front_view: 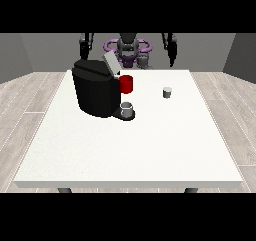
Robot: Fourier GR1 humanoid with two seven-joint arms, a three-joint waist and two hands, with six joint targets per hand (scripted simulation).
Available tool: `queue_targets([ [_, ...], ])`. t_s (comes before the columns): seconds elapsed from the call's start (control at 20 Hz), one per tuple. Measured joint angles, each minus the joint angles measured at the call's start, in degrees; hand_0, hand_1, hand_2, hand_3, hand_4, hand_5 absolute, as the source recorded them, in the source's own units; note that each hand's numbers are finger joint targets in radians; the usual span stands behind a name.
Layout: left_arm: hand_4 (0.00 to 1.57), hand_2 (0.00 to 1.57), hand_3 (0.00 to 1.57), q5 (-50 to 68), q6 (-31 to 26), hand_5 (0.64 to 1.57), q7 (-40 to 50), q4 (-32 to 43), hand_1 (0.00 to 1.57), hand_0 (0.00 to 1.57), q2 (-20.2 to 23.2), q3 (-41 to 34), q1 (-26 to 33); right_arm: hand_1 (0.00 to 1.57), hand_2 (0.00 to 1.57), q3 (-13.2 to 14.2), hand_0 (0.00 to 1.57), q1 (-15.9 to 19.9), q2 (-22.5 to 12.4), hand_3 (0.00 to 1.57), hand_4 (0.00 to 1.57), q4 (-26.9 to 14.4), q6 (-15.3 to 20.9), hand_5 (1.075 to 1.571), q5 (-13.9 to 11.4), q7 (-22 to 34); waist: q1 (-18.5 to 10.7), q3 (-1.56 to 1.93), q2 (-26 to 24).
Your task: Insert the coffee pod into the coffee machine and close the lid
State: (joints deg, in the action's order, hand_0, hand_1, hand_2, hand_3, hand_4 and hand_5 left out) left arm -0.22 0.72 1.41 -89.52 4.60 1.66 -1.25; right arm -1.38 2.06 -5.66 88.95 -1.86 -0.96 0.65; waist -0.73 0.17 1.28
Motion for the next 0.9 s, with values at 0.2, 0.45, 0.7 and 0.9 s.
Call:
queue_targets([
  [0.2,0.0,0.0,0.0,-1.5,-2.55,1.571,-1.43,-0.22,0.0,0.0,2.47,0.4,0.13,0.0,0.0,0.9,0.0,-0.33,0.88,0.0,0.0,-2.03,0.6,1.571,0.1,-1.37,-0.2,-0.11,-0.86],
  [0.45,0.0,0.0,0.0,-4.9,-7.59,1.571,-8.23,0.07,0.0,0.0,9.04,0.9,1.4,0.0,0.0,2.9,0.0,-0.94,0.74,0.0,0.0,-2.37,5.63,1.571,-3.17,-2.57,0.51,-0.17,-1.47],
  [0.7,0.0,0.0,0.0,-7.5,-10.63,1.571,-11.34,1.98,0.0,0.0,13.84,-0.47,-0.47,0.0,0.0,3.04,0.0,-0.12,1.41,0.0,0.0,-2.72,9.91,1.571,-6.73,-2.97,1.36,-0.17,-0.71],
  [0.9,0.0,0.0,0.0,-9.65,-12.53,1.571,-10.37,6.19,0.0,0.0,17.75,-2.35,-4.48,0.0,0.0,1.27,0.0,1.72,2.51,0.0,0.0,-1.49,10.97,1.571,-8.36,-1.28,3.61,-0.18,1.03],
])
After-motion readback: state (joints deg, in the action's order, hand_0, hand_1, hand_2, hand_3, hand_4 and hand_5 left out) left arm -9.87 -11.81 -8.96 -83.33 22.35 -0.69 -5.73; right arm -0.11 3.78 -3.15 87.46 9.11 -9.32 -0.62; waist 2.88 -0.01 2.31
